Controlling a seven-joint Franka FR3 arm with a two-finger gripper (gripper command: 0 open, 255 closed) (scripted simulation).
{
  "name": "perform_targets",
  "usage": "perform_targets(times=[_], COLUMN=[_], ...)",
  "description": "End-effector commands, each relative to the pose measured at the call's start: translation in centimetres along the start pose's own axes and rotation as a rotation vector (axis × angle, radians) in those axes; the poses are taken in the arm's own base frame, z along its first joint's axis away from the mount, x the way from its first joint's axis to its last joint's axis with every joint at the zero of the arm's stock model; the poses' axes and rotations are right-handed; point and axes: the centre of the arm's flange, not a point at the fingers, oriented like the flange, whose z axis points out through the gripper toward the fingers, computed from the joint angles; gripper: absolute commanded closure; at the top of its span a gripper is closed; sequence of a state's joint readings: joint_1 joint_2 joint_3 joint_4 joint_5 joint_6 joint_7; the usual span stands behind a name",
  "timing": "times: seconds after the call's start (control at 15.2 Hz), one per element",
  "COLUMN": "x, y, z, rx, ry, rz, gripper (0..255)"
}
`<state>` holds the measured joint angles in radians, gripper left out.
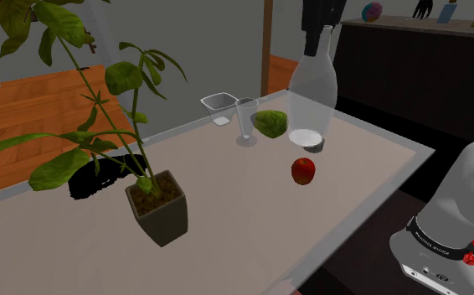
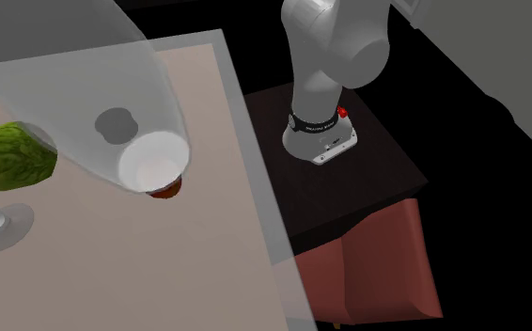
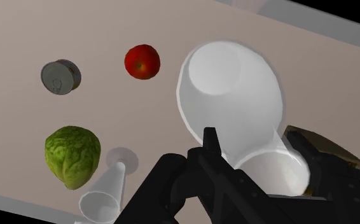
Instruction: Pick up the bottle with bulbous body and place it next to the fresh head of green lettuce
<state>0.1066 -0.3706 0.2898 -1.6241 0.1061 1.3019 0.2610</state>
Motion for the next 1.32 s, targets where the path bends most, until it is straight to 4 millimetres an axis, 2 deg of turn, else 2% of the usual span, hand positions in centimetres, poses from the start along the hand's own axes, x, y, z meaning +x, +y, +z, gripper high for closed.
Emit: perform_targets(times=[0.0, 1.25], x=[1.4, 14.2], y=[2.3, 23.9], z=[-0.1, 0.1], rx=[0.0, 0.0], ry=[0.001, 0.001], rz=[-0.001, -0.001], gripper=[255, 255])
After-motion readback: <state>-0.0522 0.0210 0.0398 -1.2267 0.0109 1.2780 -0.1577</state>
